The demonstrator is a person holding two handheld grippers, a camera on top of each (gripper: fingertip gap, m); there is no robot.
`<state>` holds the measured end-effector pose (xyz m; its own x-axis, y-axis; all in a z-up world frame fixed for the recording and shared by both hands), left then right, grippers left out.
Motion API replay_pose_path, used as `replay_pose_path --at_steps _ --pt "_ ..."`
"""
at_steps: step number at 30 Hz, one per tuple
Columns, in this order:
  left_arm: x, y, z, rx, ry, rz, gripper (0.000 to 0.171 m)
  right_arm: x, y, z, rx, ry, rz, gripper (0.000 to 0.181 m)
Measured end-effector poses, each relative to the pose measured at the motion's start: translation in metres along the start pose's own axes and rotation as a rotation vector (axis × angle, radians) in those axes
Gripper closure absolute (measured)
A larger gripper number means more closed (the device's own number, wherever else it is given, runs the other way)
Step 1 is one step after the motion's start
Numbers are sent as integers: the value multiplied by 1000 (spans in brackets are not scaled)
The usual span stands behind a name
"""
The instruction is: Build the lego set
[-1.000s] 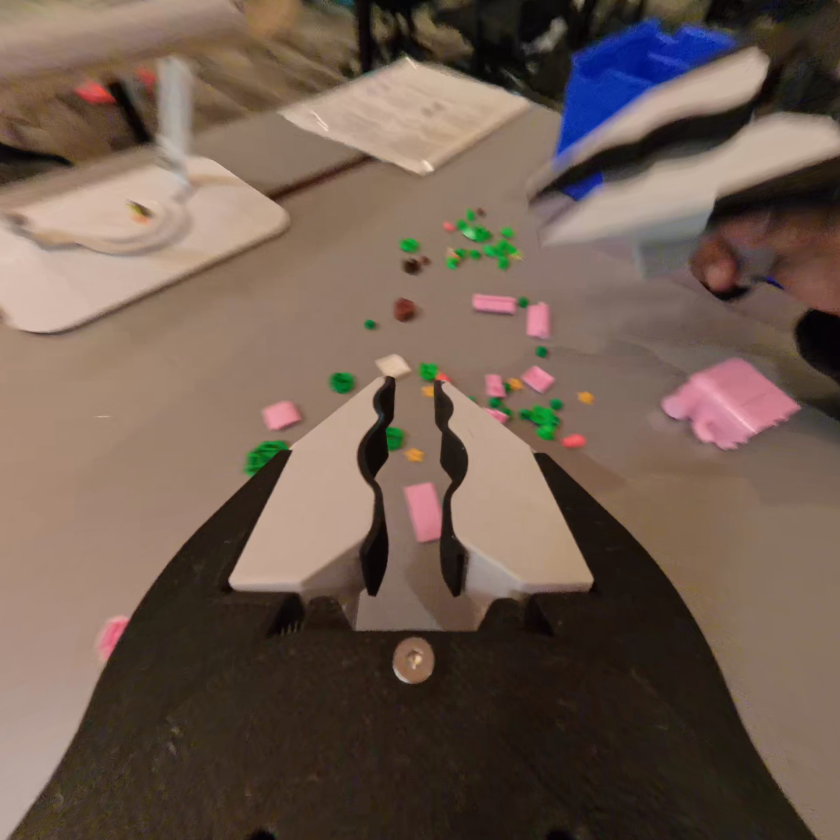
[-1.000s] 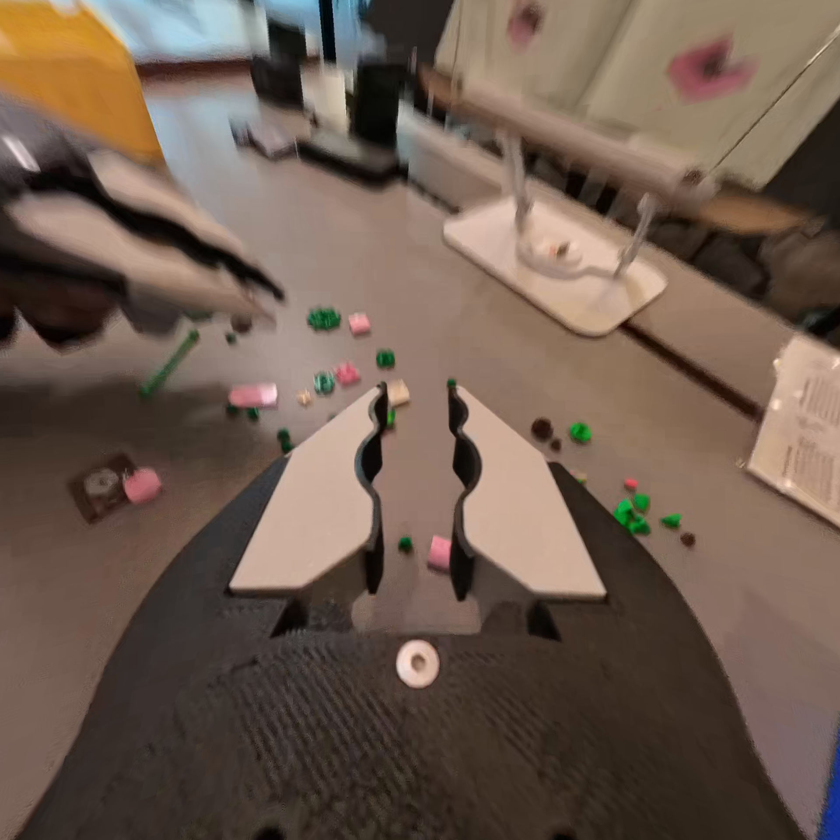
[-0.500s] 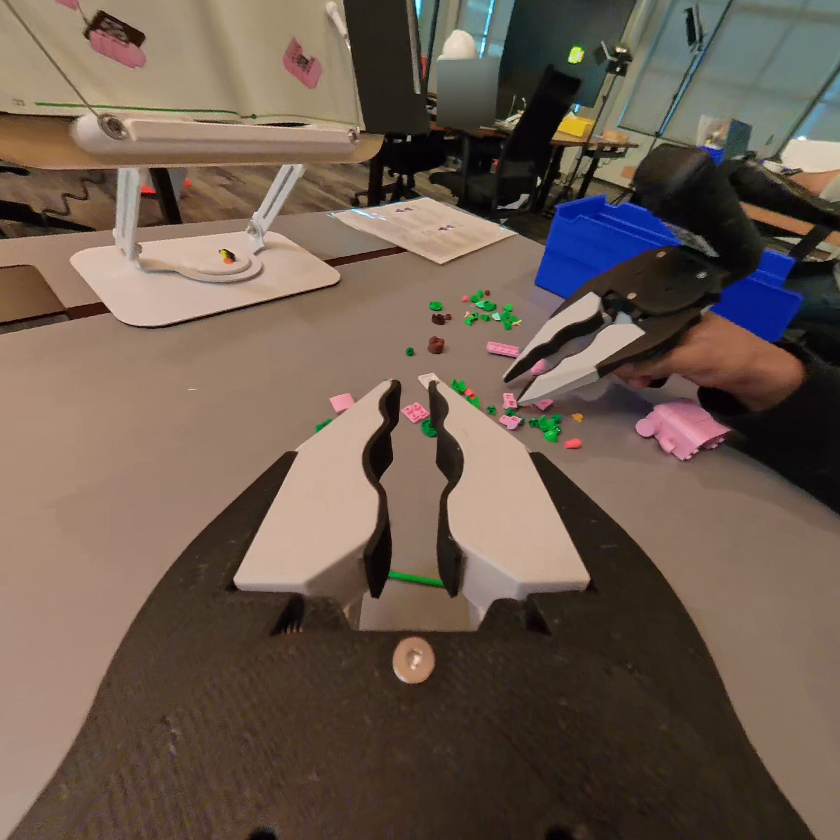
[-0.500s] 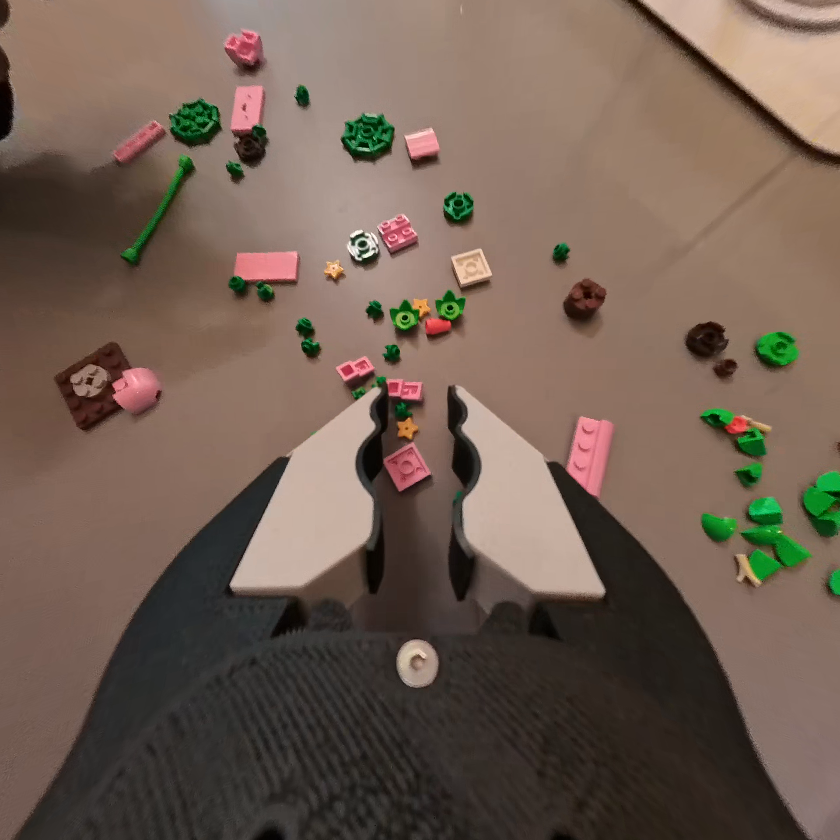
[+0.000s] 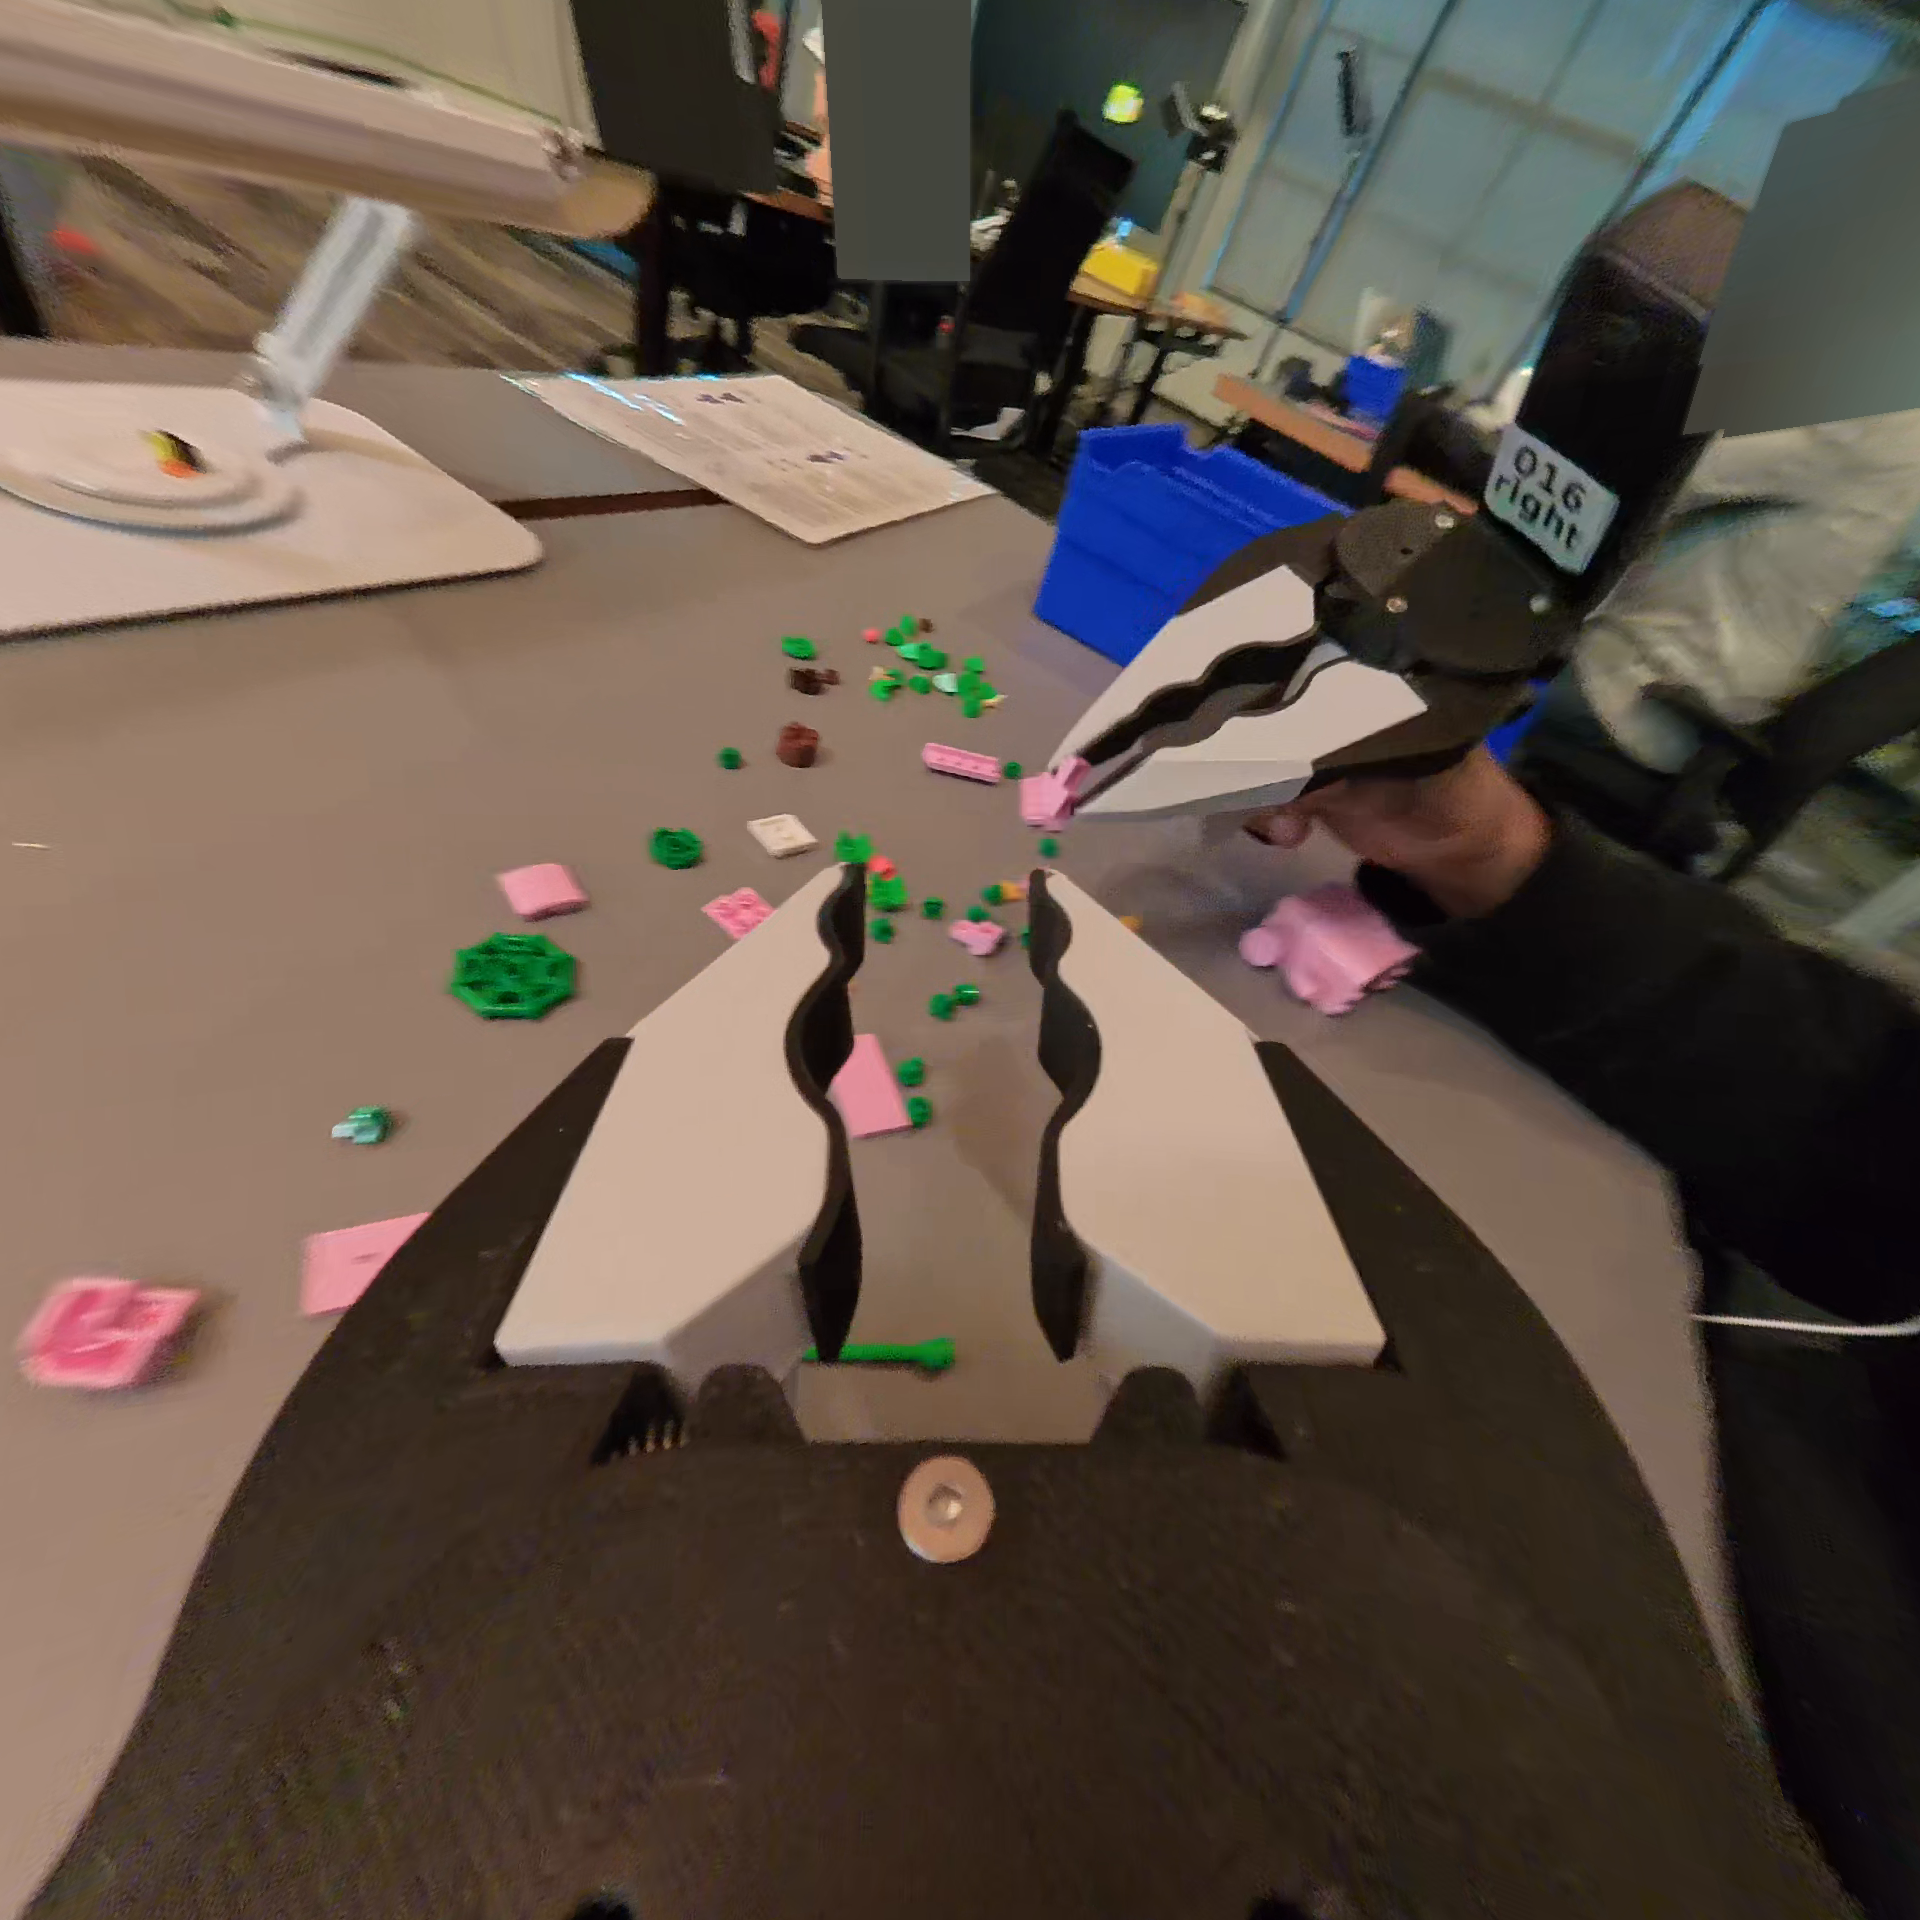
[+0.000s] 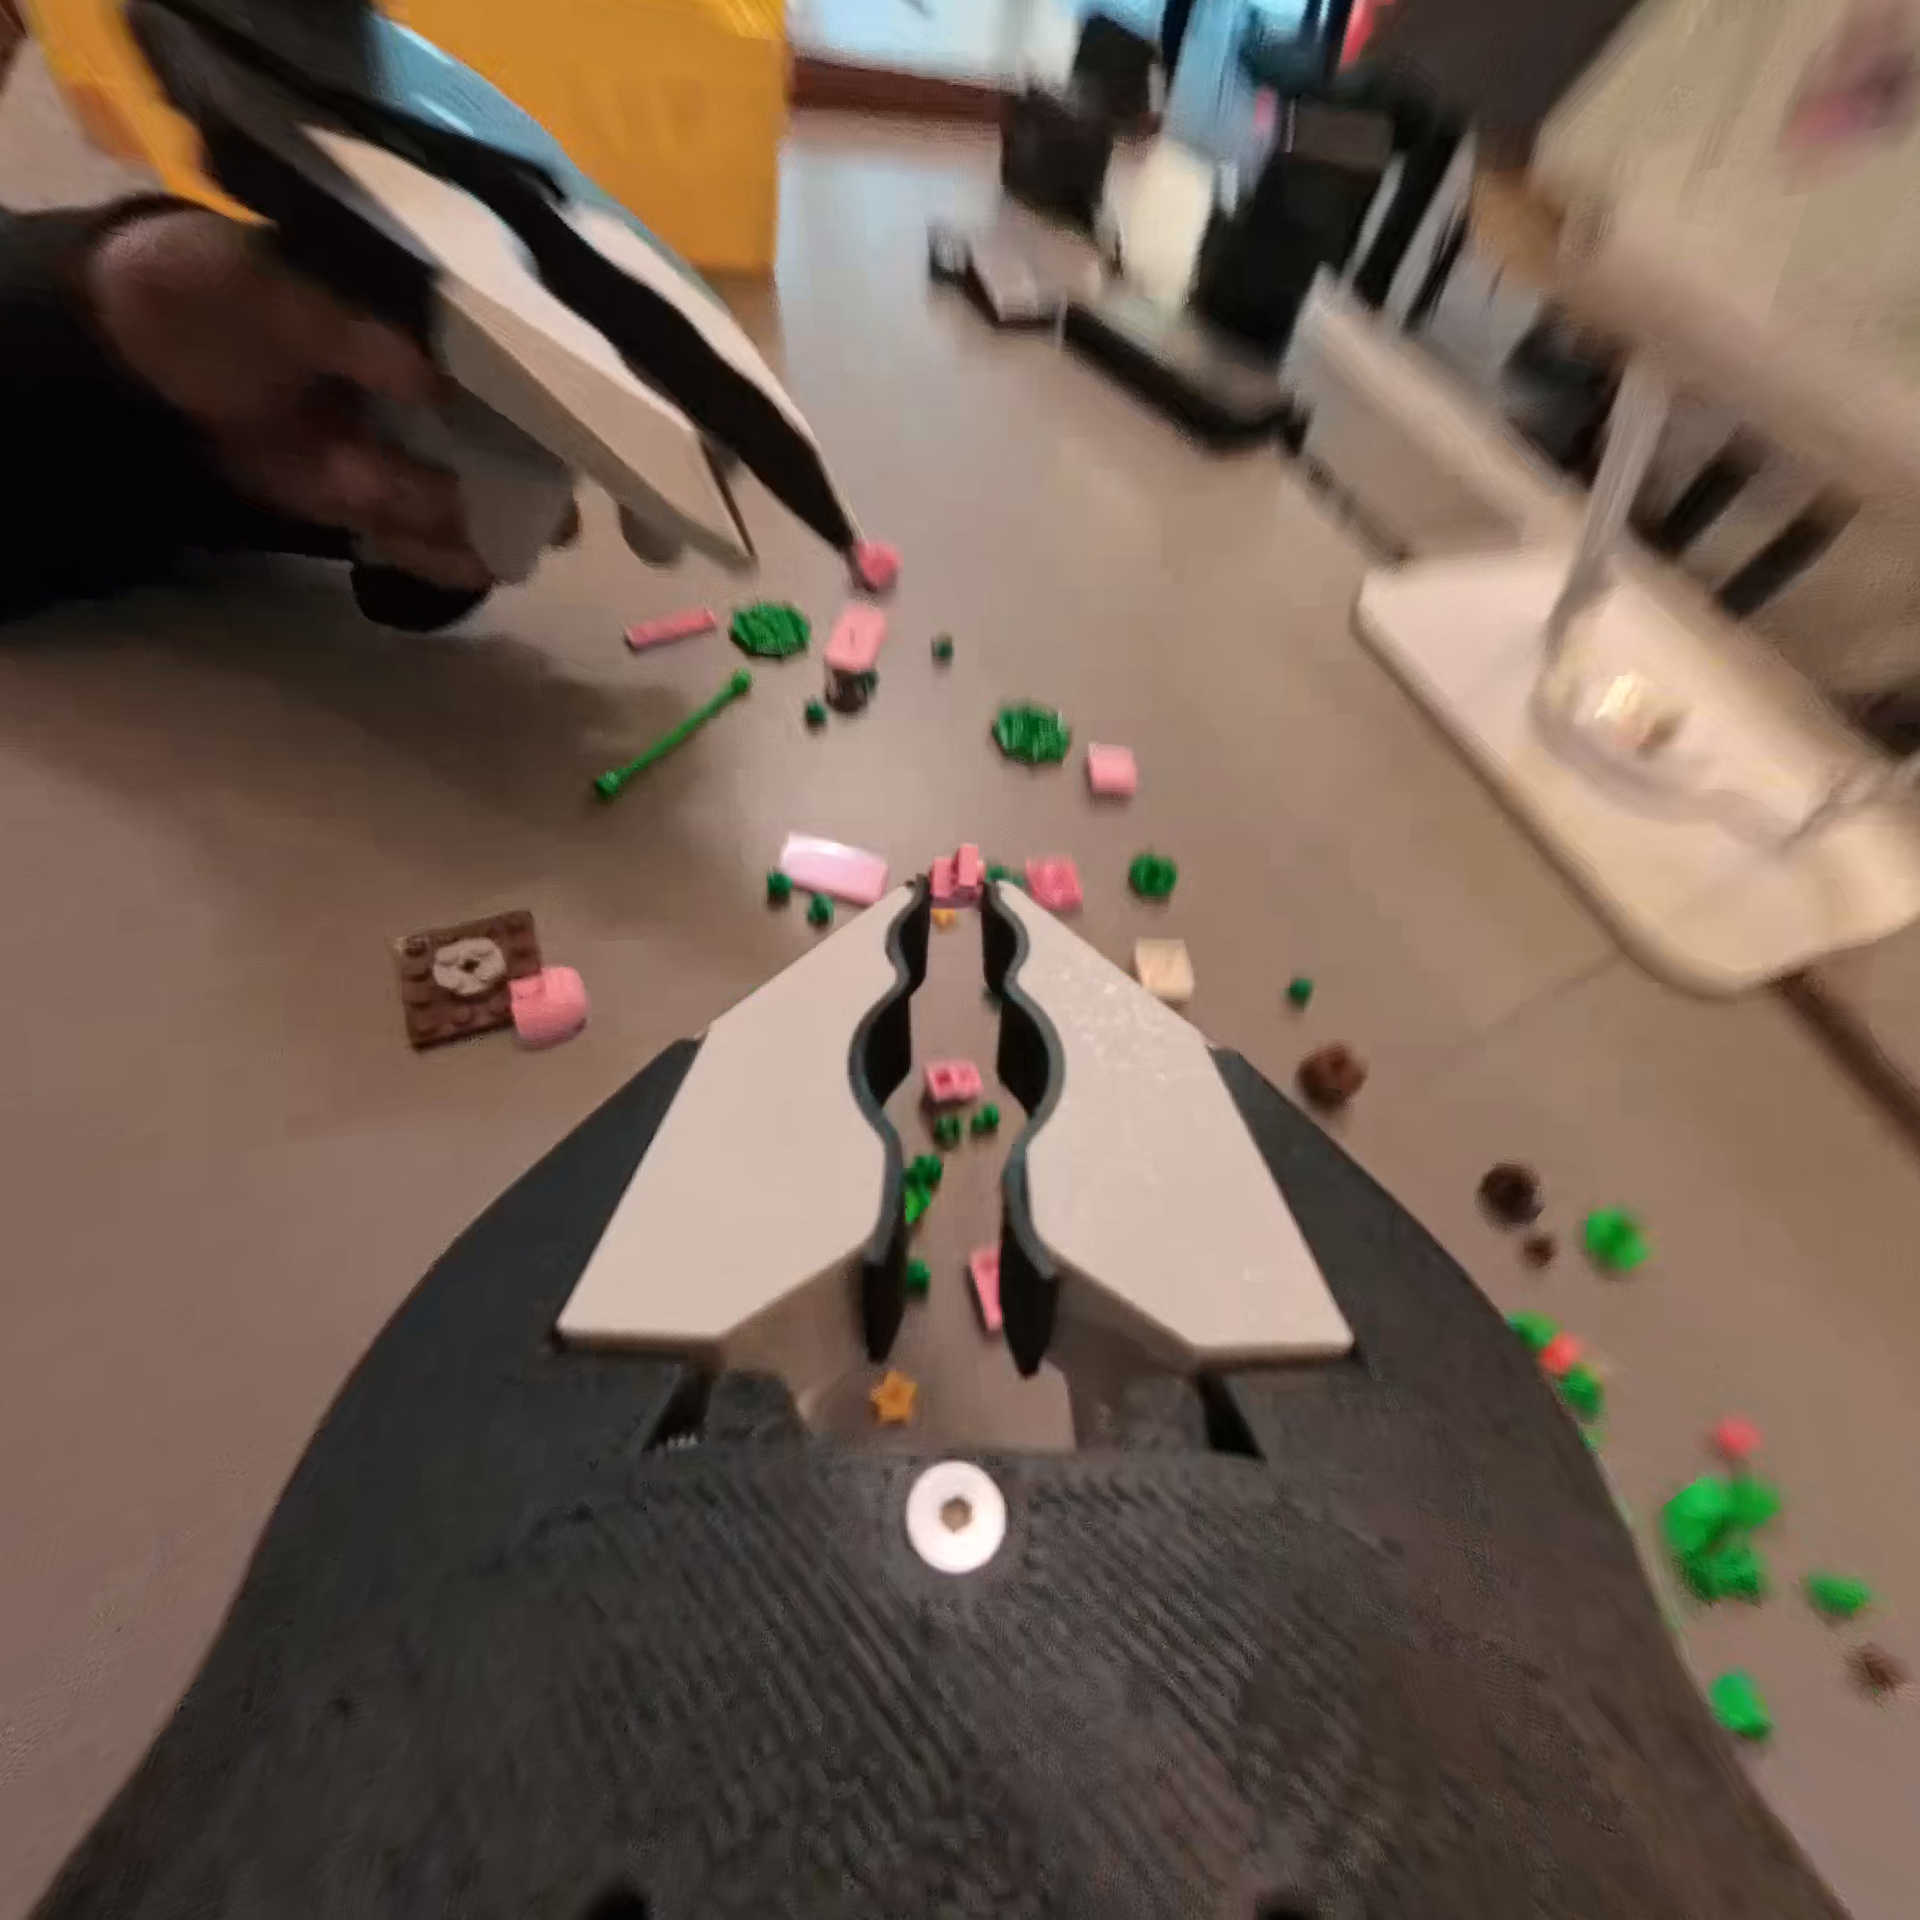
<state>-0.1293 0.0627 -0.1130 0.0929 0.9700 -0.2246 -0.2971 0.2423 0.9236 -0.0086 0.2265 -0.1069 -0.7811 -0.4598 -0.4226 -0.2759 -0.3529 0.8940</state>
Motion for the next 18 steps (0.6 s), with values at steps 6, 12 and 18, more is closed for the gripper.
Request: replay_pose_path --at_steps 6,12,18 --pt "9 -7 16 -393 -388 -10 117 -1 34 -47 -605 -336 78 173" --pt "9 -8 19 -653 -664 19 125 9 41 -78 -870 -416 77 174" --pt "7 -7 30 -638 -761 -1 141 10 44 -86 -817 -356 138 174"
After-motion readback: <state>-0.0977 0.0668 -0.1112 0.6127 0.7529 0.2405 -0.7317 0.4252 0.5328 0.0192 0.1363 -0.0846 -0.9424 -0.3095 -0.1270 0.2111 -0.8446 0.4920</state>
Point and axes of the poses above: each gripper's, where its closed fingertips meet, x out along the fingers, y out of its top, z = x × y across the jaws, the point moved 8 cm from there along -x, back along the fingers, and after that the axes turned 6 degrees about y, right-handed, at the moved point
